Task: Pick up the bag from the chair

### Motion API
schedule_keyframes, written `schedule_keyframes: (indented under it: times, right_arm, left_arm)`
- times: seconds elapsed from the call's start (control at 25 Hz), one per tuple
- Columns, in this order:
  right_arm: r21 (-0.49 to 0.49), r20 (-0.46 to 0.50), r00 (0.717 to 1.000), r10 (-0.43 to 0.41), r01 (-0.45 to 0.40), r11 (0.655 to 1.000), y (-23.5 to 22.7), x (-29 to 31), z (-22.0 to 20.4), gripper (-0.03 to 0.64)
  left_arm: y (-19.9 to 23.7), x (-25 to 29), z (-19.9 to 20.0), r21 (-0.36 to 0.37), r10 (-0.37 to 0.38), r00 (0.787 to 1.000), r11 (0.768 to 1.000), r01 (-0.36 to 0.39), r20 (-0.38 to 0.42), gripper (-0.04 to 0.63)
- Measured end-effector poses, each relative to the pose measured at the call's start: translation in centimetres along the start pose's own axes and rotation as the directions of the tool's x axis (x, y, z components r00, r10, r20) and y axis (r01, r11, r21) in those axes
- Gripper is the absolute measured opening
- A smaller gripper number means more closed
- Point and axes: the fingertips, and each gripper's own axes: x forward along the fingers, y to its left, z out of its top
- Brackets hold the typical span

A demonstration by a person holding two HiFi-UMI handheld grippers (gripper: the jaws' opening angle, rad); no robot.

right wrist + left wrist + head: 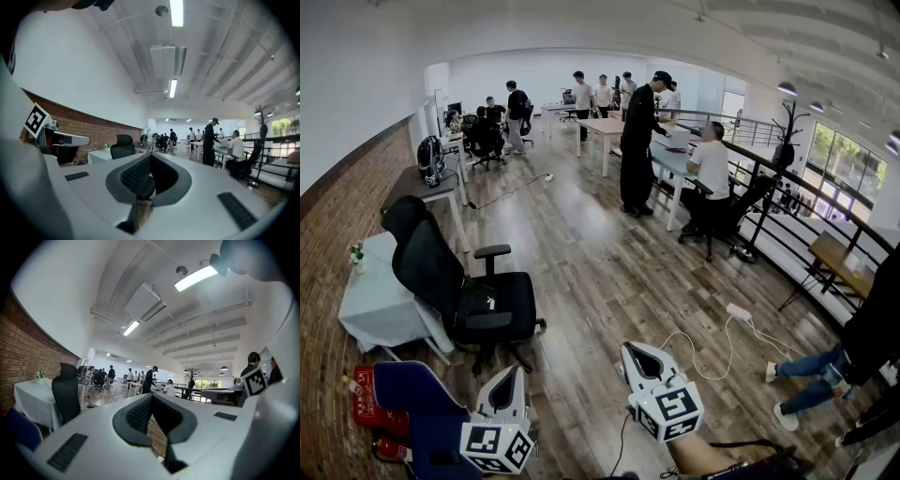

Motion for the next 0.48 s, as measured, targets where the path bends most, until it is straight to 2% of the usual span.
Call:
schedule_keyframes:
  times: [0.48]
  right_arm:
    - [-0.008, -0.011, 1.0, -0.028, 0.028, 1.0, -0.1, 0.37, 0.08, 0.015]
  left_arm:
    - [0.75, -0.02, 0.29, 0.01, 0.009, 1.0, 1.0, -0.009, 0.002, 0.011]
